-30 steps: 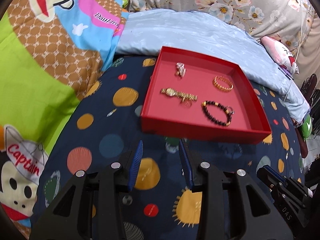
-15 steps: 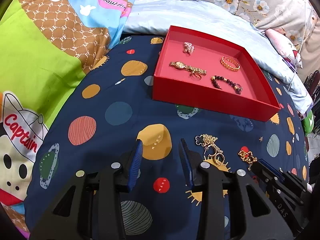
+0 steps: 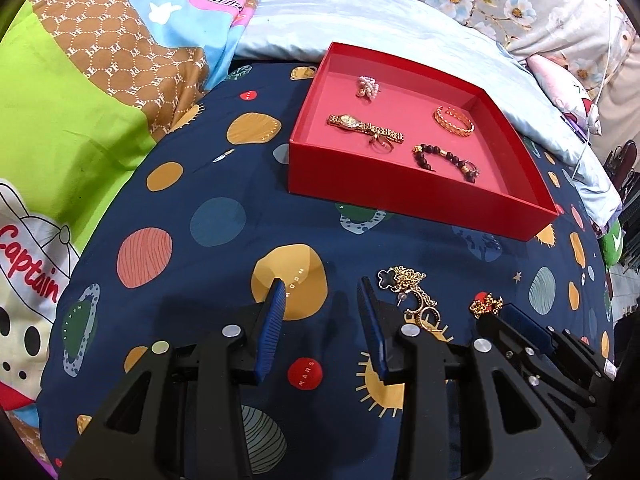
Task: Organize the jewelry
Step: 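Grasp the gold red-stone chain with the right tool while the left tool grasps the black clover necklace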
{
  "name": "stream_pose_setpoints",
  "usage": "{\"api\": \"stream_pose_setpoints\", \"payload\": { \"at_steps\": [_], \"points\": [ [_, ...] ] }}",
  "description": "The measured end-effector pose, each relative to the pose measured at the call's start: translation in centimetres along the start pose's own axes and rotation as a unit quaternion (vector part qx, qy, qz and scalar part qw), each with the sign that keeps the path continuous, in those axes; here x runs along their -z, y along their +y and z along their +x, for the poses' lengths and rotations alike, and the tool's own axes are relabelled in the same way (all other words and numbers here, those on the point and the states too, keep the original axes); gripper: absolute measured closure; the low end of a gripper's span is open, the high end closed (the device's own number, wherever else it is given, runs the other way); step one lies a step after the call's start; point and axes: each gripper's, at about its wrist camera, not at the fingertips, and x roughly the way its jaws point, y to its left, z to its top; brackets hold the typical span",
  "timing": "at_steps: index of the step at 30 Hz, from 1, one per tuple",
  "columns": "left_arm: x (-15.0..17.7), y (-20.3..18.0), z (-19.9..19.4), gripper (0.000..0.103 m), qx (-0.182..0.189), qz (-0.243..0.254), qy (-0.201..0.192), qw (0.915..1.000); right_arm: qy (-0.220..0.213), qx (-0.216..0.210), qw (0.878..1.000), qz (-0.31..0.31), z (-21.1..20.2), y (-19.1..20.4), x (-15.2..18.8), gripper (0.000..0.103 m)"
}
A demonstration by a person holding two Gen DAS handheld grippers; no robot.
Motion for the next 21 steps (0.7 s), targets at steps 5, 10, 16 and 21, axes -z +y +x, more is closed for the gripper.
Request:
{"api": "stream_pose_setpoints", "payload": {
  "at_steps": [5, 10, 16, 21],
  "points": [
    [0.1, -0.1, 0.2, 0.067, 0.002, 0.0, 0.002, 1.0, -0.008, 0.029, 0.999, -0.023, 0.4, 0.6, -0.2, 0.085],
    [0.1, -0.4, 0.7, 0.067, 0.008, -0.002, 0.007, 0.9999, -0.008, 0.026, 1.0, -0.008, 0.3, -0.6, -0.4, 0.096],
    [-0.2, -1.4, 1.3, 0.068, 0.026, -0.002, 0.015, 0.9995, -0.01, 0.025, 1.0, 0.006, 0.0, -1.5, -0.3, 0.096],
    [-0.4, -2.8, 2.1, 0.068, 0.037, 0.002, 0.022, 0.9991, -0.005, 0.014, 1.0, 0.022, -0.1, -2.3, -0.5, 0.096]
  ]
}}
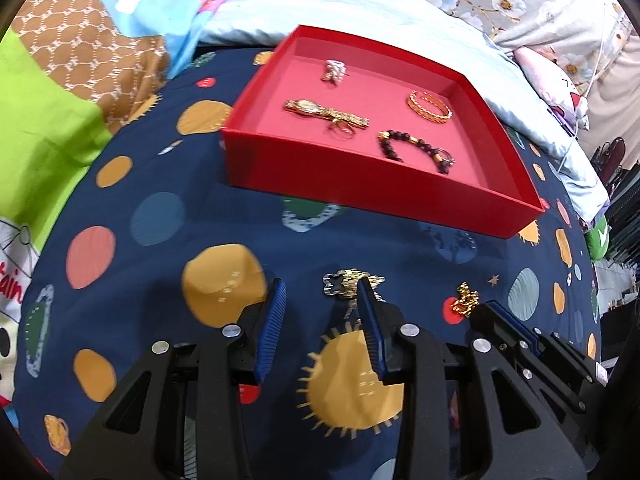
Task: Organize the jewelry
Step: 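Grasp the gold red-stone chain with the right tool while the left tool grasps the black clover necklace, then carry the clover necklace with the left tool while the right tool carries the chain to the tray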
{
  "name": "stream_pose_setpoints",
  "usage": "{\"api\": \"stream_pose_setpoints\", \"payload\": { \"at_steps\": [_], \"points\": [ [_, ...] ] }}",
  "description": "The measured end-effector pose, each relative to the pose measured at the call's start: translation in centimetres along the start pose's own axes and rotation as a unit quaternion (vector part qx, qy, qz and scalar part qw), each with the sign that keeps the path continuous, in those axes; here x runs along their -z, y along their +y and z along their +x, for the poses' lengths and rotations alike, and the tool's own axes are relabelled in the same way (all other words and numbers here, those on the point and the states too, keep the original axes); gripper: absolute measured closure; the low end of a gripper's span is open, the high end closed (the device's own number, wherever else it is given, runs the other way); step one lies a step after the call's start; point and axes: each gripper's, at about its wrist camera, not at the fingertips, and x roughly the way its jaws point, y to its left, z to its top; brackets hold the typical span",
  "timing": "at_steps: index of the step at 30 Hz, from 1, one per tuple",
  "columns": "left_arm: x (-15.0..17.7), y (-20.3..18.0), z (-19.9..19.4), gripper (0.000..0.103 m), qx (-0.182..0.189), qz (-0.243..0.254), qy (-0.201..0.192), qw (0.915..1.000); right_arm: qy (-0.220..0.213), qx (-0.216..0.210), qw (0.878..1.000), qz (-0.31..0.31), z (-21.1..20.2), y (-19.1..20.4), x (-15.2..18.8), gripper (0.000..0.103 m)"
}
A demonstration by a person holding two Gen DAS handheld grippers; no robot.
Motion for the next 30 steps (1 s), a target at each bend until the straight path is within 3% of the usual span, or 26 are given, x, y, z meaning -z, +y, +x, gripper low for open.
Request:
{"api": "stream_pose_setpoints", "payload": {
  "at_steps": [5, 7, 9, 18, 30],
  "points": [
    [-0.2, -0.9, 0.7, 0.072, -0.006, 0.009, 0.0, 0.9999, 0.001, -0.003, 1.0, 0.003, 0.0, -0.3, -0.1, 0.096],
    [-0.2, -1.0, 0.9, 0.087, -0.002, 0.011, 0.0, 0.9999, 0.001, -0.002, 1.0, 0.004, 0.0, -0.3, -0.1, 0.096],
    [-0.2, -1.0, 0.9, 0.09, 0.002, 0.012, 0.001, 0.9999, 0.001, -0.002, 1.0, 0.004, 0.0, -0.4, -0.1, 0.096],
    [0.2, -1.0, 0.0, 0.09, 0.005, 0.018, -0.004, 0.9998, -0.002, -0.005, 1.0, 0.007, -0.6, -0.3, -0.4, 0.096],
    [-0.3, -0.7, -3.8, 0.09, 0.006, 0.018, -0.034, 0.9992, -0.036, -0.019, 0.999, -0.009, -4.2, 1.7, -1.6, 0.096]
  ]
}}
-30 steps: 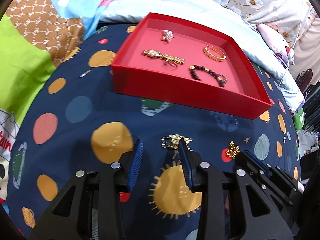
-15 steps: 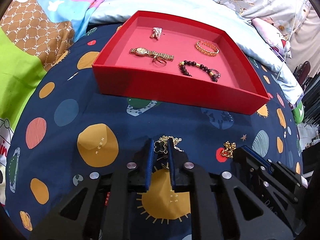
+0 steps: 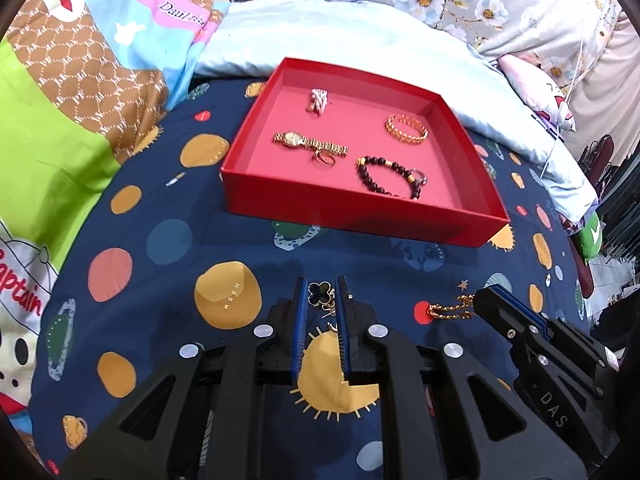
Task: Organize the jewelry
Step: 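Carry the clover necklace with the left tool while the right tool carries the chain to the tray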
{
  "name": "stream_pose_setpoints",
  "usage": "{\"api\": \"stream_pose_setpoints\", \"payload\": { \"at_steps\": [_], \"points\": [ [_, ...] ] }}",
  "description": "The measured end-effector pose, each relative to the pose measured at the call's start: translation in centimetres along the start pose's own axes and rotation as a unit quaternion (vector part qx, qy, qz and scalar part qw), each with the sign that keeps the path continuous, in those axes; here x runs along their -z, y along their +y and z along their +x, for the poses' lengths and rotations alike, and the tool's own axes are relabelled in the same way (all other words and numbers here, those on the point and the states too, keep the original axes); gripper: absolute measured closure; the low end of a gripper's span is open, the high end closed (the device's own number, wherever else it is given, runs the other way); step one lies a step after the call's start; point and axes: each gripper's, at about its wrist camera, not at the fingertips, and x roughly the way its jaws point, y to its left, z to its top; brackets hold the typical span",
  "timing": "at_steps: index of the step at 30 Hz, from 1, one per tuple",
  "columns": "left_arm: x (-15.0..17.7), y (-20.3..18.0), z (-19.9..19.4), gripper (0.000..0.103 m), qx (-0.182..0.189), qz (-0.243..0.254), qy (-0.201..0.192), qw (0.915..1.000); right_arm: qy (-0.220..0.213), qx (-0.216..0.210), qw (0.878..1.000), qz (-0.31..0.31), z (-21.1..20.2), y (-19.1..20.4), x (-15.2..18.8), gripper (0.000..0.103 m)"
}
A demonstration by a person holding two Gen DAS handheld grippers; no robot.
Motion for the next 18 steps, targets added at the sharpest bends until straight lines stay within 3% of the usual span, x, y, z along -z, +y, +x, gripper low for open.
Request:
{"api": "stream_pose_setpoints", "payload": {
  "at_steps": [18],
  "points": [
    [-0.5, 0.8, -4.0, 0.09, 0.001, -0.003, -0.035, 0.9994, -0.031, -0.009, 0.999, -0.016, -3.4, 1.9, -0.9, 0.096]
  ]
}}
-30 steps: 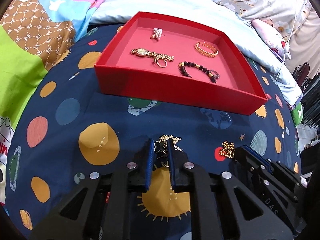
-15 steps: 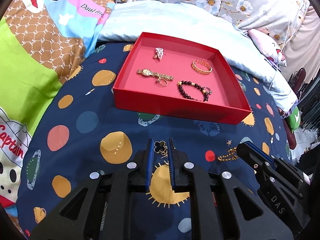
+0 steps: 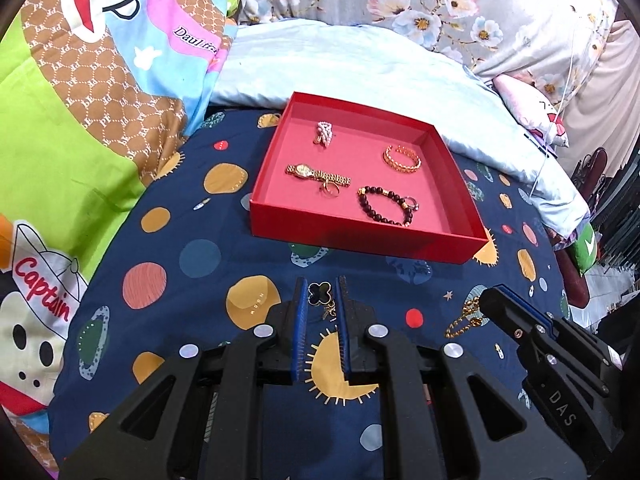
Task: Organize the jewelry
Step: 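Carry the clover necklace with the left tool while the right tool carries the chain to the tray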
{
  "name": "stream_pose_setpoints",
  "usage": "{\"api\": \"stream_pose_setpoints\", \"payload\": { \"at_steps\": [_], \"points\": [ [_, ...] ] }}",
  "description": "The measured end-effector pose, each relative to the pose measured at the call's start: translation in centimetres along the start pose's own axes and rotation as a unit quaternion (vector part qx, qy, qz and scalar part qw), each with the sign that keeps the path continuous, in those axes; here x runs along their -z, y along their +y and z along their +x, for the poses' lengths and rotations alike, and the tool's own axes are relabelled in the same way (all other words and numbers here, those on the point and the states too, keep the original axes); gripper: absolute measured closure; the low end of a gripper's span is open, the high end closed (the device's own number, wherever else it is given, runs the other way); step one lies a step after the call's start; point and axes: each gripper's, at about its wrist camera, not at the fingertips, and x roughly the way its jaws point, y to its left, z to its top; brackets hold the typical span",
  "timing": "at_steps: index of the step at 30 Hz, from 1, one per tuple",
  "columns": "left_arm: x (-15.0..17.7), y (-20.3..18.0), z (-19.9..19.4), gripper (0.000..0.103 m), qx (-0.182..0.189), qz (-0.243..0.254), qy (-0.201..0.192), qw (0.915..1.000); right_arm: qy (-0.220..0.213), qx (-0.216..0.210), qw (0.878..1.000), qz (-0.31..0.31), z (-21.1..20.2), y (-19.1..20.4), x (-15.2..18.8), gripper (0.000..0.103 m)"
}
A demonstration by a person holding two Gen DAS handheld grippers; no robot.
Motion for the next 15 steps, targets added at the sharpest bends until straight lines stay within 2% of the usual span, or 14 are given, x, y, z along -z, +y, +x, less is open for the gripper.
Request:
{"api": "stream_pose_setpoints", "payload": {
  "at_steps": [15],
  "points": [
    [-2.6, 1.0, -1.8, 0.09, -0.007, -0.001, -0.038, 0.9993, -0.02, 0.003, 1.0, -0.007, -0.8, 0.1, -1.6, 0.096]
  ]
}}
